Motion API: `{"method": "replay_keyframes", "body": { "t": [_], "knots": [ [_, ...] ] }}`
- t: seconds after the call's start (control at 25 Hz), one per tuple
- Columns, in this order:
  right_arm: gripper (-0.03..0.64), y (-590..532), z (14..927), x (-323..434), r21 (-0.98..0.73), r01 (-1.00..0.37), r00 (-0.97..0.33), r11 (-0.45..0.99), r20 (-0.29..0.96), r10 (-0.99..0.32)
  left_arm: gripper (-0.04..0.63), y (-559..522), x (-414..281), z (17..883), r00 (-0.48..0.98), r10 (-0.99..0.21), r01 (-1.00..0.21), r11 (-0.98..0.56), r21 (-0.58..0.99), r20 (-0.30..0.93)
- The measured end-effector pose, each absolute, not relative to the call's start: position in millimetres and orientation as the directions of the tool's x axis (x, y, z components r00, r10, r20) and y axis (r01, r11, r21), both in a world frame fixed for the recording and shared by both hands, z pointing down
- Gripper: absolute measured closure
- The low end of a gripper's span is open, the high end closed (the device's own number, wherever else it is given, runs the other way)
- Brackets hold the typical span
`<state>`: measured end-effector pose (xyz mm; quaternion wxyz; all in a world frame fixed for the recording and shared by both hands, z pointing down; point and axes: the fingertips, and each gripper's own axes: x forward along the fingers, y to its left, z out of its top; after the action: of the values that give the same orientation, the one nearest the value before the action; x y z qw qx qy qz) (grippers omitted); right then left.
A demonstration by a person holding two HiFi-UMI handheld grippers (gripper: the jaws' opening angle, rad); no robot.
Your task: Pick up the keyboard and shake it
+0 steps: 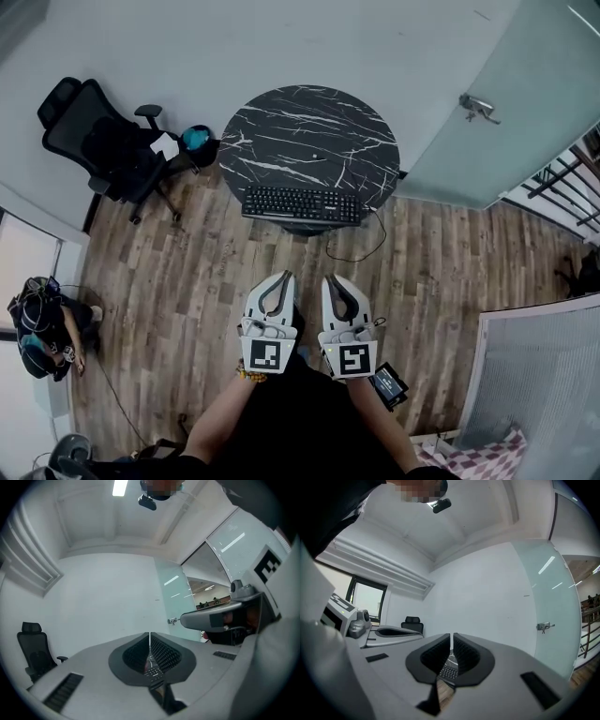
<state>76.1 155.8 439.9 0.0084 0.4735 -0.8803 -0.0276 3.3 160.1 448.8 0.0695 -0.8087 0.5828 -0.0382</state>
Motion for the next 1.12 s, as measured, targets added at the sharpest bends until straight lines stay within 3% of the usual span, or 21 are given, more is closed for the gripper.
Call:
{"method": "replay_keyframes", "body": {
  "t": [1.12],
  "knots": [
    [0.589, 193, 445, 74, 0.045, -0.813, -0.581, 0.58, -0.016, -0.814, 0.574, 208, 6, 452, 0.316, -0.948, -0.933, -0.307, -0.187, -0.022]
  ]
}}
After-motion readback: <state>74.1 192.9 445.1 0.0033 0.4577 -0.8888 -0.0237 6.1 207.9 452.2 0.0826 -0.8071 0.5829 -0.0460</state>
